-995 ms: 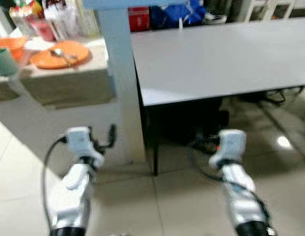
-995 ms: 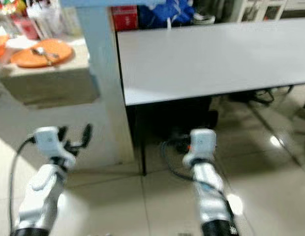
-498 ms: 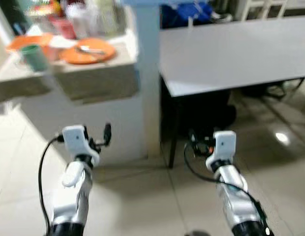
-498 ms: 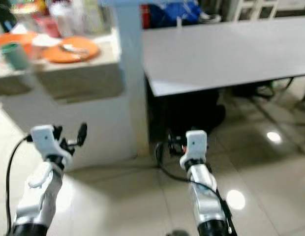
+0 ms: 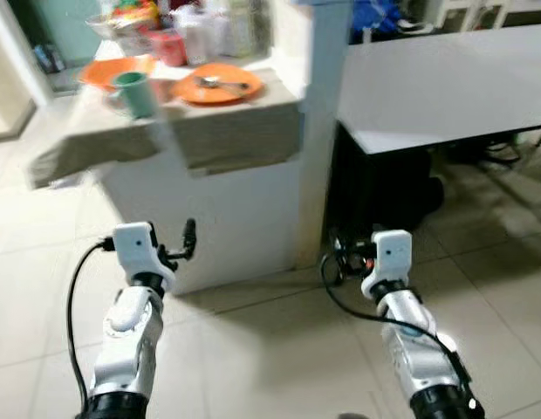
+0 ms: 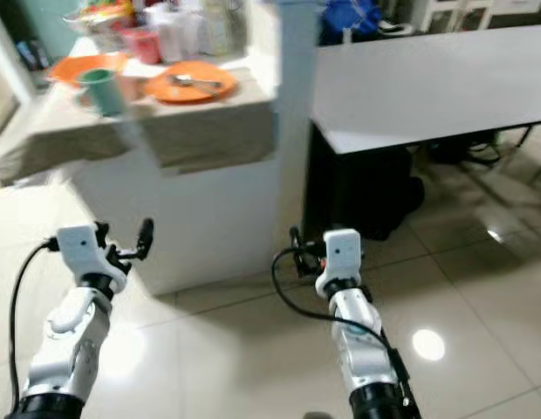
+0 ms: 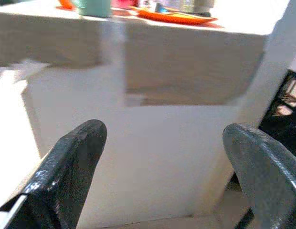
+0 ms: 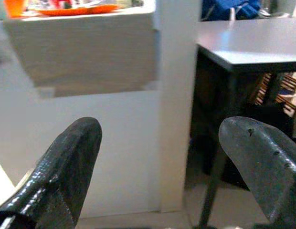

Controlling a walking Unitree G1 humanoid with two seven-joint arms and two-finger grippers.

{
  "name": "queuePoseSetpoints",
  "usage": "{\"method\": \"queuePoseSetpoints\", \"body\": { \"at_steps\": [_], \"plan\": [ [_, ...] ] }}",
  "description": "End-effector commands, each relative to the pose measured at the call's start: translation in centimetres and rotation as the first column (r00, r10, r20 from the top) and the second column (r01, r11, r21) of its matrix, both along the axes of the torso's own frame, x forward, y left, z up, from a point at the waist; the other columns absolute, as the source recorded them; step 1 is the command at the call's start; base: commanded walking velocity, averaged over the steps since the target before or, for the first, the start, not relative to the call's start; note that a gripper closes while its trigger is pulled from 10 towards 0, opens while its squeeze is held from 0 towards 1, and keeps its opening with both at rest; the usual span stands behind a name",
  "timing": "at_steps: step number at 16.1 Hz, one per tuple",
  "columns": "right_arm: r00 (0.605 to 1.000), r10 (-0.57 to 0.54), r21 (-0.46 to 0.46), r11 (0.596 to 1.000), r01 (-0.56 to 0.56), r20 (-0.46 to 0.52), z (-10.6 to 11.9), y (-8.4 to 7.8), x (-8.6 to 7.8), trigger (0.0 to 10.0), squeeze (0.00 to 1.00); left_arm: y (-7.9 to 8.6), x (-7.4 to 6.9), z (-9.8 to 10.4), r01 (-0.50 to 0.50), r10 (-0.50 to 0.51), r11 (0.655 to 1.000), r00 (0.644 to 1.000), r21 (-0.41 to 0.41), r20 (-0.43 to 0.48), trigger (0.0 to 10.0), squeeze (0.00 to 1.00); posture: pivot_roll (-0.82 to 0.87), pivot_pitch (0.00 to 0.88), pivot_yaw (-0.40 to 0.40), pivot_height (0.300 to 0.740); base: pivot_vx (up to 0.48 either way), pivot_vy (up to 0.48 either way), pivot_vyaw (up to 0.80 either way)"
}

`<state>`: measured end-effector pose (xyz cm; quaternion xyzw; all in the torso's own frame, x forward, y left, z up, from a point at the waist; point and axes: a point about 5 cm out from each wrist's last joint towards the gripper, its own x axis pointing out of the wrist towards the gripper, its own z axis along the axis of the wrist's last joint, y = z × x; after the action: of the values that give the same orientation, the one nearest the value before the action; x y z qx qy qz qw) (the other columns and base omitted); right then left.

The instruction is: Setting the table

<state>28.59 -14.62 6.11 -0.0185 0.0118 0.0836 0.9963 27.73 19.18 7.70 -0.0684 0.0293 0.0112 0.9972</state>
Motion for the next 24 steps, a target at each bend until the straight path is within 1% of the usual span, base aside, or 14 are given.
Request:
{"method": "queuePoseSetpoints", "body": {
  "at_steps": [1, 2, 4, 7, 11, 15, 16, 18, 19, 21, 22, 24],
  "plan": [
    [1.000, -0.014, -0.014, 1.000, 0.014, 0.004, 0.0, -0.6, 0.1, 10.0, 0.00, -0.8, 0.3, 0.4, 0.030, -0.030, 1.000, 0.999, 0.005, 0.024, 10.0, 0.00, -0.20, 0.000, 0.076, 0.740, 0.000, 0.000, 0.00],
    [1.000, -0.001, -0.021, 1.000, 0.001, 0.009, 0.1, -0.4, 0.2, 10.0, 0.00, -1.0, 0.2, 0.8, 0.035, -0.034, 0.999, 0.998, -0.013, 0.046, 10.0, 0.00, -0.19, 0.000, 0.073, 0.740, 0.382, 0.000, 0.00],
    [1.000, 0.010, -0.025, 1.000, -0.010, 0.012, 0.1, -0.1, 0.2, 10.0, 0.00, -1.0, 0.2, 0.9, 0.021, -0.020, 1.000, 0.998, -0.021, 0.052, 10.0, 0.00, -0.19, 0.000, 0.071, 0.740, 0.433, 0.000, 0.00],
    [1.000, 0.018, -0.035, 0.999, -0.018, 0.015, 0.0, 0.1, 0.3, 10.0, 0.00, -1.2, 0.4, 1.0, 0.025, -0.026, 1.000, 0.998, 0.018, 0.053, 10.0, 0.00, -0.19, 0.000, 0.071, 0.740, 0.435, 0.000, 0.00],
    [0.999, 0.029, -0.044, 0.999, -0.027, 0.036, 0.2, 0.5, 0.4, 10.0, 0.00, -1.6, 0.6, 1.2, 0.049, -0.052, 0.998, 0.997, 0.047, 0.055, 10.0, 0.00, -0.19, 0.000, 0.076, 0.740, 0.480, 0.000, 0.00],
    [0.999, 0.033, -0.046, 0.998, -0.031, 0.044, 0.2, 0.8, 0.3, 10.0, 0.00, -1.9, 0.8, 1.4, 0.067, -0.070, 0.996, 0.995, 0.054, 0.066, 10.0, 0.00, -0.19, 0.000, 0.080, 0.740, 0.480, 0.000, 0.00],
    [0.998, 0.034, -0.046, 0.998, -0.032, 0.045, 0.2, 0.8, 0.3, 10.0, 0.00, -1.9, 0.8, 1.5, 0.066, -0.070, 0.996, 0.995, 0.055, 0.067, 10.0, 0.00, -0.19, 0.000, 0.080, 0.740, 0.480, 0.000, 0.00],
    [0.998, 0.036, -0.045, 0.998, -0.034, 0.045, 0.2, 1.0, 0.3, 10.0, 0.00, -1.8, 1.0, 1.7, 0.049, -0.050, 0.999, 0.996, 0.022, 0.070, 10.0, 0.00, -0.19, 0.000, 0.082, 0.740, 0.471, 0.000, 0.00],
    [0.998, 0.037, -0.045, 0.998, -0.035, 0.045, 0.2, 1.0, 0.3, 10.0, 0.00, -1.7, 1.0, 1.7, 0.046, -0.048, 0.999, 0.996, 0.019, 0.072, 10.0, 0.00, -0.18, 0.000, 0.082, 0.740, 0.450, 0.000, 0.00],
    [0.998, 0.040, -0.048, 0.998, -0.038, 0.043, 0.2, 1.1, 0.3, 10.0, 0.00, -1.7, 1.0, 1.8, 0.040, -0.041, 0.999, 0.996, 0.014, 0.073, 10.0, 0.00, -0.18, 0.000, 0.081, 0.740, 0.285, 0.386, 0.00],
    [0.998, 0.041, -0.047, 0.998, -0.039, 0.044, 0.2, 1.1, 0.3, 10.0, 0.00, -1.9, 1.1, 1.8, 0.049, -0.052, 0.998, 0.996, 0.041, 0.072, 10.0, 0.00, -0.18, 0.000, 0.080, 0.740, 0.289, 0.382, 0.00],
    [0.998, 0.040, -0.047, 0.998, -0.038, 0.045, 0.2, 1.1, 0.4, 10.0, 0.00, -2.0, 1.1, 1.9, 0.052, -0.056, 0.998, 0.996, 0.045, 0.075, 10.0, 0.00, -0.18, 0.000, 0.080, 0.740, 0.334, 0.337, 0.00]
  ]
}}
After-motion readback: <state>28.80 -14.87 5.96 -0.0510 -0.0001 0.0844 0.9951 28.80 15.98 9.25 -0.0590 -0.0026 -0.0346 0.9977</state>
